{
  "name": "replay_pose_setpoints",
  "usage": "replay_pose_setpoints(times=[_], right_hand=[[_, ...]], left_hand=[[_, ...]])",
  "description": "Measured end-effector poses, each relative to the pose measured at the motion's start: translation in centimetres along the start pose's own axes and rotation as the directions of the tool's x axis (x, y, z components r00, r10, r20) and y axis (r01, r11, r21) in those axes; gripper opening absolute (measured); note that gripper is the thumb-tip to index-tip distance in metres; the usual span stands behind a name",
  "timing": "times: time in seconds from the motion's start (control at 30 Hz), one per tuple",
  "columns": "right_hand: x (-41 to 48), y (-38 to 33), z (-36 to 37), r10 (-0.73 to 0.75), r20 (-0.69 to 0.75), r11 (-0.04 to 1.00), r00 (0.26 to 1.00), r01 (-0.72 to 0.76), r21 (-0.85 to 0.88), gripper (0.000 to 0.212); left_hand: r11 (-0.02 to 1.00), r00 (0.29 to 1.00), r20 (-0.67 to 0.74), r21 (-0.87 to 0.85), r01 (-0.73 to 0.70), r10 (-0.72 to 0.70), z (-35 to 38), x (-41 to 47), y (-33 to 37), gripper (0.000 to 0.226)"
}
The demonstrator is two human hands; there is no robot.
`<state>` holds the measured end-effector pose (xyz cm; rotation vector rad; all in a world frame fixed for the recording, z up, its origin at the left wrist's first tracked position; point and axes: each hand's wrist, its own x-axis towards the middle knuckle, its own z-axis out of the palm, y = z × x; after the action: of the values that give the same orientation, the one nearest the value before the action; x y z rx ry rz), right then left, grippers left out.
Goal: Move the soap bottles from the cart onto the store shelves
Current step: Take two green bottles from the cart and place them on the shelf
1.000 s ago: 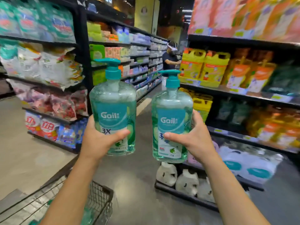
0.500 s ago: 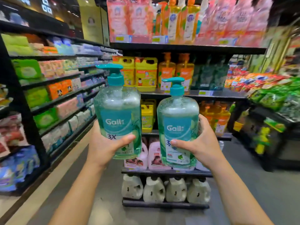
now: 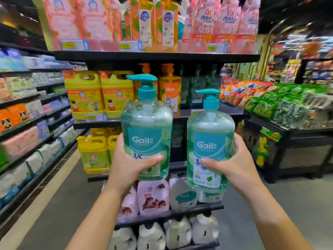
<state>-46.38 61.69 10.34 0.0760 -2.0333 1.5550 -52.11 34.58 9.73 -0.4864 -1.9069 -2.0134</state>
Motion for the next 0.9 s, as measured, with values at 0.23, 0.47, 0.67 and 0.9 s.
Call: replay_pose_setpoints(times=[0.23, 0.47, 0.67, 0.9], right_hand=[[8.9, 2.7, -1.7, -0.032, -0.091, 0.998, 0.995, 0.026, -0.063, 0.094], [16.7, 5.2, -3.1, -0.07, -0.242, 0.994, 0.968, 0.048, -0.097, 0.102], [21.8, 7.5, -5.1, -0.084, -0.294, 0.996, 0.952, 0.088, 0.001, 0.103], [28.1, 10.3, -8.0, -0.183, -0.226, 0.968, 0.957, 0.216, 0.128, 0.089]], left_hand=[[0.996, 0.996, 0.068, -0.082, -0.045, 0.051, 6.3, 11.0, -4.1, 0.106], [0.986, 0.986, 0.106, -0.128, -0.111, 0.125, 11.3, 20.4, -6.7, 0.107], [0.984, 0.978, 0.11, -0.043, -0.174, 0.178, 14.8, 24.9, -7.3, 0.107], [0.973, 0.971, 0.057, -0.009, -0.231, 0.231, 19.5, 28.3, -8.2, 0.102]])
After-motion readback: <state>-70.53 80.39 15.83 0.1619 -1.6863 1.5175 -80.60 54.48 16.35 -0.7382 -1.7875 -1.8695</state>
